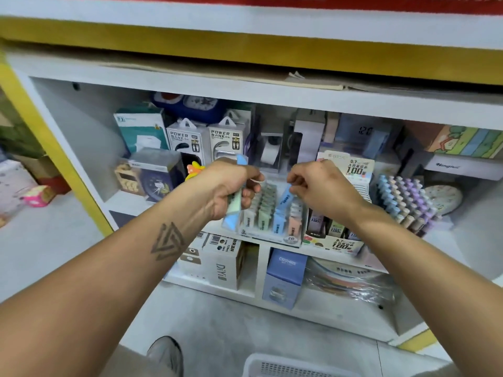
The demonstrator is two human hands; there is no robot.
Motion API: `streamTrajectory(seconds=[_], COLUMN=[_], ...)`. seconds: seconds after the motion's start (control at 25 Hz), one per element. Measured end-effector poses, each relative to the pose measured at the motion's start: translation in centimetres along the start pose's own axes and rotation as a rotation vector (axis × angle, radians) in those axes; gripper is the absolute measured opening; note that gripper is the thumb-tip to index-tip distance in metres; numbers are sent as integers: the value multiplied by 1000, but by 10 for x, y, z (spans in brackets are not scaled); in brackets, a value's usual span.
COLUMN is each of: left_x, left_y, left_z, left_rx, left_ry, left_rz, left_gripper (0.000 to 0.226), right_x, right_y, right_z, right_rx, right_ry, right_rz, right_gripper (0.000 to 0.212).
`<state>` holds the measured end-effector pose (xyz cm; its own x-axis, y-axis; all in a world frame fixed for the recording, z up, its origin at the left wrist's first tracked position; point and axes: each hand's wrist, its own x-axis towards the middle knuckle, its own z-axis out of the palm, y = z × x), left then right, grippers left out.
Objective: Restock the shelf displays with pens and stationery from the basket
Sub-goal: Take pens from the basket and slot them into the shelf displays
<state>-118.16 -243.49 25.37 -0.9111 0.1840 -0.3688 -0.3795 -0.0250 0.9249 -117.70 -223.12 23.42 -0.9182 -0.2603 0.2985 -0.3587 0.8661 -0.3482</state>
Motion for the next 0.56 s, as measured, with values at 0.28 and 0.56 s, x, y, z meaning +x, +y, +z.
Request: streamTrajectory(seconds=[0.28, 0.56], left_x=[-2, -6], left_y=[0, 0], left_z=[2, 8], left_rx=[21, 6], left_ry=[20, 28], left_rz=[15, 50], left_gripper=[17, 13], right_x=[0, 0], right_y=[-8, -13], right_z=[17, 15], right_rx=[-93, -150], right_ry=[-130, -202], right_rz=[-56, -64], right_gripper=[6, 12])
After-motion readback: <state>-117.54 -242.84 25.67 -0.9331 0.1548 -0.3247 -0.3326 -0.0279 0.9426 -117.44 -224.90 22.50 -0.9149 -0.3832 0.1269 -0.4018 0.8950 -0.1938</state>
